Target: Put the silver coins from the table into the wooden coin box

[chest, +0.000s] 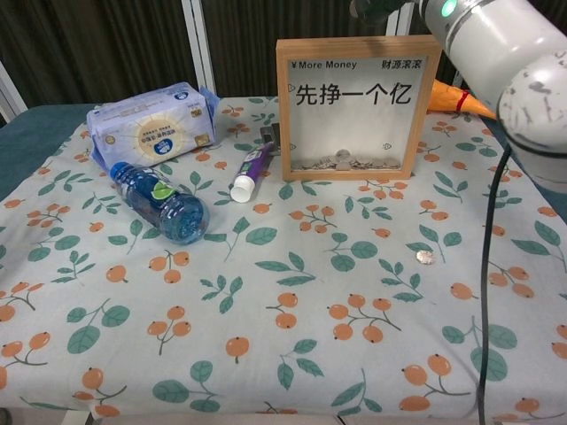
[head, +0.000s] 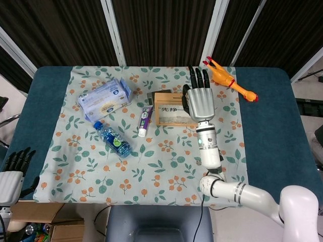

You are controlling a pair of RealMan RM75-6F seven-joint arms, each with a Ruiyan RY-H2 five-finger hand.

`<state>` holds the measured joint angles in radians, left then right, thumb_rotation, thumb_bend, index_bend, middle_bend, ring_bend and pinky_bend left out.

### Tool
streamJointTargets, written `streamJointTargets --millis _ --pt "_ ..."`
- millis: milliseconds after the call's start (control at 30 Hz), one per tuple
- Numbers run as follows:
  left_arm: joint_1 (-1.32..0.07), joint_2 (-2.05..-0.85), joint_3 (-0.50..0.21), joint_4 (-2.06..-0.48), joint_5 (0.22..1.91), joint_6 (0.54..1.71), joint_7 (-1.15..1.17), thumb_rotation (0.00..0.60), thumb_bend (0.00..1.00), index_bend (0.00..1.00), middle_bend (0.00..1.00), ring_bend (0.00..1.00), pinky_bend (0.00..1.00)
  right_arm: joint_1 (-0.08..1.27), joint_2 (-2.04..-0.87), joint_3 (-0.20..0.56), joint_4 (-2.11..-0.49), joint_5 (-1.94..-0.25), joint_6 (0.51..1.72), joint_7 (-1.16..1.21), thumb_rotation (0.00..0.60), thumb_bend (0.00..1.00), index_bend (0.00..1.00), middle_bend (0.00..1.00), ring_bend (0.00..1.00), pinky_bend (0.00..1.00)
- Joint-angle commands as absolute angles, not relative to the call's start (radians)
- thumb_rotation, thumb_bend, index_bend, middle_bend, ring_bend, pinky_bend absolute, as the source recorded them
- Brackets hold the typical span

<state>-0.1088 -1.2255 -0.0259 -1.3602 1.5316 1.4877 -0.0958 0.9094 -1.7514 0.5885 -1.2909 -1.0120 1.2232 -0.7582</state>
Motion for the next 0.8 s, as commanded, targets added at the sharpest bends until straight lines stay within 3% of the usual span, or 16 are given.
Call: streamJointTargets --millis 33,800 --pt "-0.108 -1.226 -0.027 -1.355 1.529 1.489 -0.103 0.600 0.38 0.00 0.00 0.00 0.00 0.933 -1.771 0.588 -1.259 -0.982 1.229 -0.778 0.600 0.67 0.74 0.11 0.00 0.00" --pt "-0.102 -1.216 -0.042 -1.346 1.506 1.492 -0.130 0.600 0.38 0.00 0.00 0.00 0.00 0.980 -1.790 0.537 -1.160 -0.896 1.236 -0.769 0.600 0.67 0.74 0.11 0.00 0.00"
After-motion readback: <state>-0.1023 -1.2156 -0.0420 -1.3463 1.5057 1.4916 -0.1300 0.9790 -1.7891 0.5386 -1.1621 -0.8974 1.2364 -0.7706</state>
